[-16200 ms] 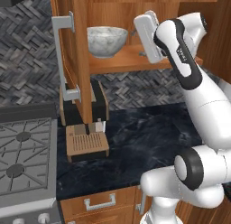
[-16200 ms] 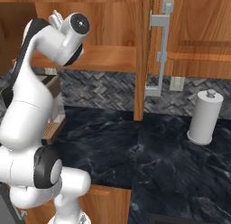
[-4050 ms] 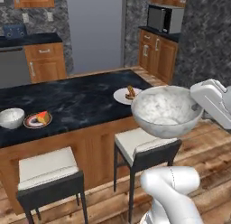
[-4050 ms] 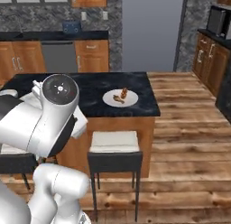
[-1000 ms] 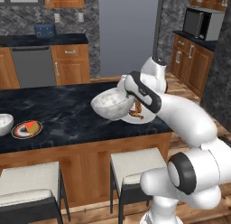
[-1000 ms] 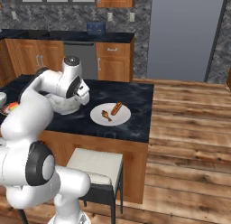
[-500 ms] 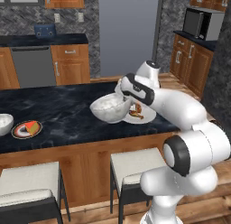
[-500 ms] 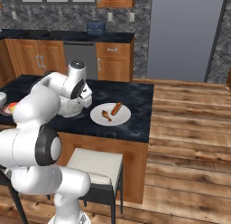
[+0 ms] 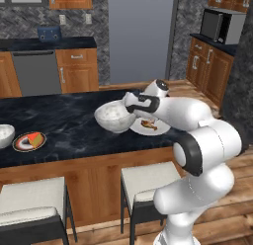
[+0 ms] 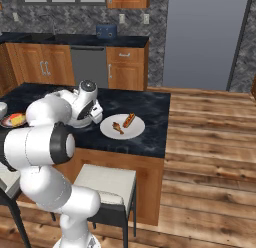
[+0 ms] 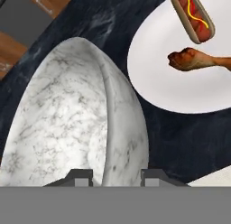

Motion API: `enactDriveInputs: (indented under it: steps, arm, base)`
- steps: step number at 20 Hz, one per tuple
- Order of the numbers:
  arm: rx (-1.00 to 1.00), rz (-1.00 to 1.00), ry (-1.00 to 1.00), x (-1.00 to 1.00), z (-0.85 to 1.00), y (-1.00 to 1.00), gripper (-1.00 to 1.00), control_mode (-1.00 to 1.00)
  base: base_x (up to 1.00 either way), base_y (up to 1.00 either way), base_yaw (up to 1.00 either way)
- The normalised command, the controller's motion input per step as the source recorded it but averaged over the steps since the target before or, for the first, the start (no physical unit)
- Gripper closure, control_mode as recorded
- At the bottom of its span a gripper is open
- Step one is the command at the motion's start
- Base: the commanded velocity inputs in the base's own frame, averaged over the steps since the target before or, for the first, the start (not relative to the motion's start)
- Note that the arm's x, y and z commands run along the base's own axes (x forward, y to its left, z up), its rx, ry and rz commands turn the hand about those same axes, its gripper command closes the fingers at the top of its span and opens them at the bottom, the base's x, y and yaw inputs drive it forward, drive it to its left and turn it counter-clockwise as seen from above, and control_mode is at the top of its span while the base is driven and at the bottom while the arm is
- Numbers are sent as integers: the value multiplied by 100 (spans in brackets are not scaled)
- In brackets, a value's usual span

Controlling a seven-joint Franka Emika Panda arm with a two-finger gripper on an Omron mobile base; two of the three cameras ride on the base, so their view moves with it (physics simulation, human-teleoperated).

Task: Take the smaller bowl and place it next to the appetizer plate on the dining counter , and place the larger bowl next to the plate with cooked food.

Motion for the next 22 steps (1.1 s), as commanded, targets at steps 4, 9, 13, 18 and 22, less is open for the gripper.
enactDriveInputs:
  steps: [4,9,13,18,22]
  arm:
    - [0,-7,8,58,-43,0,100,-100]
    - [0,-5,11,22,-22,0,100,-100]
    - [0,-2,1,22,-4,0,100,-100]
    - [0,-2,0,37,-34,0,100,-100]
    - [0,-3,0,30,-18,3,100,-100]
  base:
    - [0,0,0]
    - [0,0,0]
    - [0,0,0]
    - [0,0,0]
    - [0,0,0]
